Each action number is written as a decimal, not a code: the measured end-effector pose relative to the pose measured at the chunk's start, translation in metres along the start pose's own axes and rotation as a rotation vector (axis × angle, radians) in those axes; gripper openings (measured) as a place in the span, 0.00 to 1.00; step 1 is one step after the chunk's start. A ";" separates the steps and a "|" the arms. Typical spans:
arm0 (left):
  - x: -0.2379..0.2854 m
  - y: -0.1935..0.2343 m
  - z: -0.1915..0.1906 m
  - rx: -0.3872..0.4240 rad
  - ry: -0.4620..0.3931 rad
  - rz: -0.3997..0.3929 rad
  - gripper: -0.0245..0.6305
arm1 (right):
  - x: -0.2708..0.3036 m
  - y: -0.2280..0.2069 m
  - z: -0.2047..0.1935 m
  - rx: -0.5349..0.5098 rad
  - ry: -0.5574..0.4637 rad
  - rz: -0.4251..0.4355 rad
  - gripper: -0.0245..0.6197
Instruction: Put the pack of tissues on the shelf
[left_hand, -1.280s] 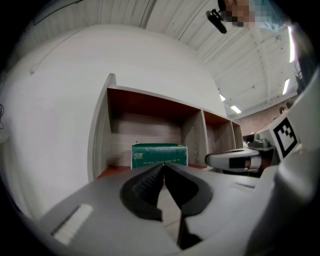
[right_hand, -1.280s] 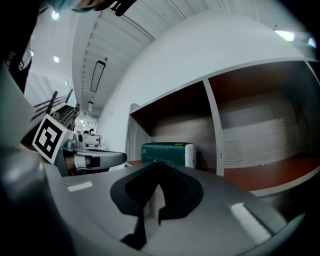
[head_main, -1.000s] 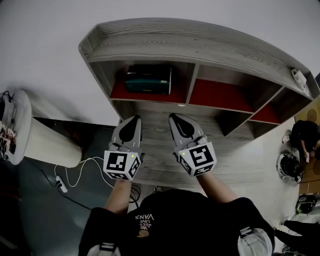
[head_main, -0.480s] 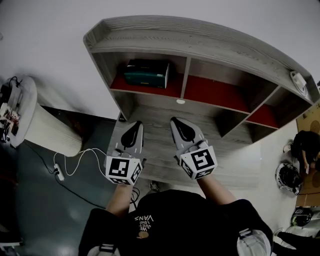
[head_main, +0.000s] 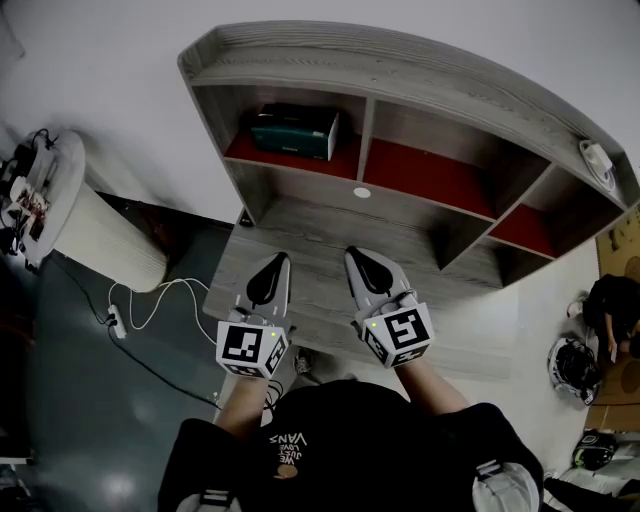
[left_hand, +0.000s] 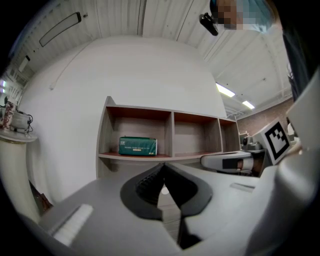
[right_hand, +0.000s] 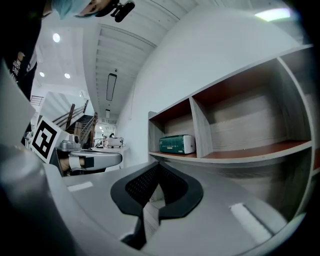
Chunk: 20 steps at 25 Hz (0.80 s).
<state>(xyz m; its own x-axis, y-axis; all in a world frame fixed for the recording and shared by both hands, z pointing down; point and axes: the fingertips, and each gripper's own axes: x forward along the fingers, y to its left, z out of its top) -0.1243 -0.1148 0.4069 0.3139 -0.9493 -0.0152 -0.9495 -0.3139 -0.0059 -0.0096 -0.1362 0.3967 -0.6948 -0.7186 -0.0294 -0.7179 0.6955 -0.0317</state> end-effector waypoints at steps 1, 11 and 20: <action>-0.003 -0.003 -0.001 -0.001 0.000 0.007 0.12 | -0.004 0.000 -0.002 0.001 0.003 0.005 0.04; -0.029 -0.032 -0.014 -0.015 0.006 0.051 0.12 | -0.036 0.002 -0.018 0.015 0.027 0.048 0.04; -0.049 -0.046 -0.027 -0.037 0.023 0.087 0.12 | -0.054 0.006 -0.035 0.019 0.063 0.079 0.04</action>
<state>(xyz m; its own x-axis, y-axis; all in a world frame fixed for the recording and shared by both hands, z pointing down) -0.0956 -0.0543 0.4347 0.2302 -0.9731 0.0091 -0.9727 -0.2298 0.0314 0.0217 -0.0931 0.4334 -0.7507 -0.6599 0.0306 -0.6605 0.7490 -0.0512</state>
